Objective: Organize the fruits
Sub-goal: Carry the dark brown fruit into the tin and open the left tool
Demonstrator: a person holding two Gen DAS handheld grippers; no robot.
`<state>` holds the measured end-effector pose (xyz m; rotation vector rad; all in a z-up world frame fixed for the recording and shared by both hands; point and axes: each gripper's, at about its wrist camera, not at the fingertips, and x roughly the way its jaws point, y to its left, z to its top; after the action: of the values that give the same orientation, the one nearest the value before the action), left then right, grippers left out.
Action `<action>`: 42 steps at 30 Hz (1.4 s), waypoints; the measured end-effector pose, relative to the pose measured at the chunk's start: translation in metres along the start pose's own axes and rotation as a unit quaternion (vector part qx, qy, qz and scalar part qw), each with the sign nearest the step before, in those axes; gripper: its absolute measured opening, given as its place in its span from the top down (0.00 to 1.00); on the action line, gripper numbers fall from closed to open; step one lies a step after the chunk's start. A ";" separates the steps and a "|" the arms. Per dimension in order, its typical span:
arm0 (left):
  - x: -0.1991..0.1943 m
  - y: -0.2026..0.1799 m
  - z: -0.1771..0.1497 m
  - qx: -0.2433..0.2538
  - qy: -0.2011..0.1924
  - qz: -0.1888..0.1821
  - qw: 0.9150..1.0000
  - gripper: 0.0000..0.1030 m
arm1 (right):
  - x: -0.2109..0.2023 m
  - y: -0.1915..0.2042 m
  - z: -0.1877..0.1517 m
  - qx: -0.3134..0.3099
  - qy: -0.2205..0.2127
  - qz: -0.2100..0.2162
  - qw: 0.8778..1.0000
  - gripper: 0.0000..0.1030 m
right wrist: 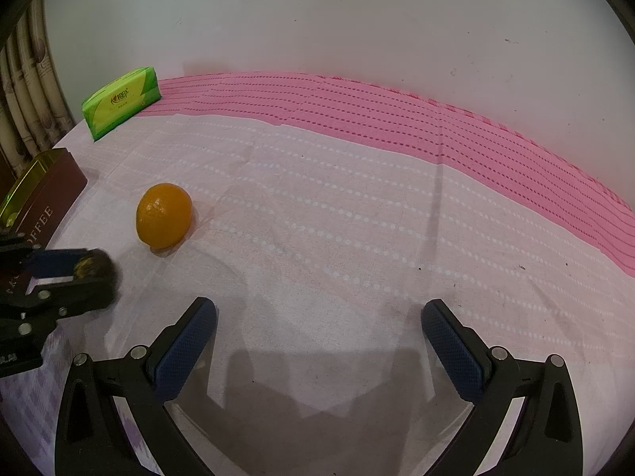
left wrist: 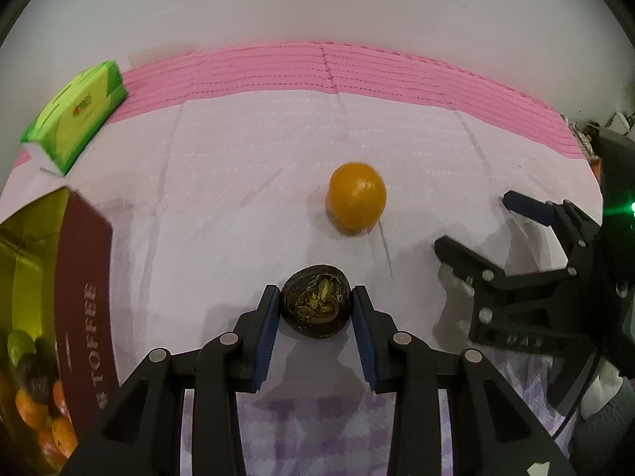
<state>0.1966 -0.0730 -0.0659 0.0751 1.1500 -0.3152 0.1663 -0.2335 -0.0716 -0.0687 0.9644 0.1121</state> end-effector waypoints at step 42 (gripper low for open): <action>-0.129 0.177 -0.074 -0.215 -0.065 0.124 0.966 0.68 | 0.000 0.000 0.000 0.000 0.000 0.000 1.000 0.00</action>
<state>0.1342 0.1390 0.0023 -0.1807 1.0429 0.1549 0.1661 -0.2333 -0.0719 -0.0689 0.9648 0.1124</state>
